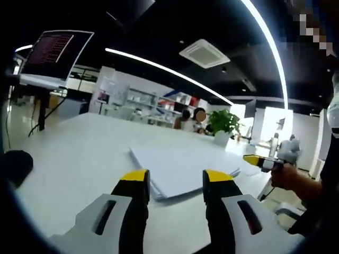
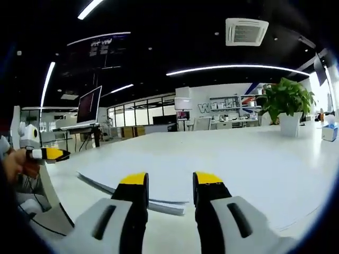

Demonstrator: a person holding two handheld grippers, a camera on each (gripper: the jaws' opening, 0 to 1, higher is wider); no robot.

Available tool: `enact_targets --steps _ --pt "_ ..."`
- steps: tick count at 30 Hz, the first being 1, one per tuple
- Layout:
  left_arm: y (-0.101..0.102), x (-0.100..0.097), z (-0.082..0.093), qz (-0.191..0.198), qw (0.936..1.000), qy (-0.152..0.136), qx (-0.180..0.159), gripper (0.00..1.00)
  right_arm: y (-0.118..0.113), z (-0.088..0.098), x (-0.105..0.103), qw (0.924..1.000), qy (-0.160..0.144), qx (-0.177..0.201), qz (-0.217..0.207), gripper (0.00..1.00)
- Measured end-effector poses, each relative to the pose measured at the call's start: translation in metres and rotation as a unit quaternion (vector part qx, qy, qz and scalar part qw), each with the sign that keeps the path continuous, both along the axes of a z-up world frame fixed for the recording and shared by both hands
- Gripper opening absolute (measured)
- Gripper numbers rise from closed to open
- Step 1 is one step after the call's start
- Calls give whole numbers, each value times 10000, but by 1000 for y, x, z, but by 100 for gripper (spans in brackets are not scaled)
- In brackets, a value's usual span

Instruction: Grasp the top corner of one sheet in the document stack and pull a single sheet out from the document stack, separating that one sheet from the rest and lifting it clear until the single sheet is fully removed from the stack

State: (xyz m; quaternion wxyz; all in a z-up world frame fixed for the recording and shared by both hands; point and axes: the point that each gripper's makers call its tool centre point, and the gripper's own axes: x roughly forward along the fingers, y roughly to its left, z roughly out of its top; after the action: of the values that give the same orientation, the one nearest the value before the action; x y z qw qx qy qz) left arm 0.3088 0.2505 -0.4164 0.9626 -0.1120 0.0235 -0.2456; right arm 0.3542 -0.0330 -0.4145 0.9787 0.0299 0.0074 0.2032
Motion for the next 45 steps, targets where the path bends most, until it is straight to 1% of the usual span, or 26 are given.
enact_targets --steps 1,3,5,7,11,16,25,27,28,30,31,32,34,36,37,39,43,45 --pt "0 0 0 -1 10000 -19 18 43 0 4 0 10000 -85 -14 -2 33" --pt "0 -1 3 1 10000 -67 21 45 -1 8 0 9999 -162 -29 -24 34" --pt "1 -2 7 22 9999 -123 -9 47 -3 10 1 9998 -197 -28 -46 34" --pt "4 -3 10 53 9998 -177 -12 47 -4 10 1 9998 -212 -4 -61 34" --pt "6 -5 13 97 9996 -272 -5 47 -5 7 0 9998 -172 -55 -55 34" --pt "5 -9 13 73 9995 -302 45 46 -4 3 -2 9999 -127 -89 -24 33" --pt "5 -14 18 25 9991 -407 77 44 -3 3 -3 9999 -130 -110 5 32" --pt "3 -14 19 -35 9987 -457 217 43 -5 4 -3 9999 -131 -102 -7 32" --pt "1 -14 20 -129 9977 -511 438 42 -6 4 -3 9999 -132 -103 -13 32" --pt "-4 -13 18 -255 9958 -497 730 37 -7 4 -2 9999 -119 -117 -24 32" --pt "-7 -13 17 -338 9943 -488 889 35 -8 4 -2 9998 -123 -123 -24 32" --pt "-11 -12 15 -445 9915 -481 1120 34 -8 4 -2 9998 -133 -131 -27 32" --pt "-21 -11 10 -601 9876 -433 1385 33 -10 5 -3 9998 -150 -132 -48 32" --pt "-30 -11 5 -760 9851 -343 1503 34 -12 5 -3 9998 -154 -102 -81 32" --pt "-36 -11 4 -825 9848 -304 1496 34 -13 4 -3 9998 -146 -97 -96 32" --pt "-44 -10 3 -931 9839 -322 1491 33 -15 3 -4 9998 -129 -97 -119 31" --pt "-48 -4 2 -933 9847 -312 1437 33 -19 -1 -4 9998 -78 -121 -138 31" --pt "-48 -2 -1 -896 9847 -292 1466 33 -21 -1 -5 9998 -94 -132 -123 29"
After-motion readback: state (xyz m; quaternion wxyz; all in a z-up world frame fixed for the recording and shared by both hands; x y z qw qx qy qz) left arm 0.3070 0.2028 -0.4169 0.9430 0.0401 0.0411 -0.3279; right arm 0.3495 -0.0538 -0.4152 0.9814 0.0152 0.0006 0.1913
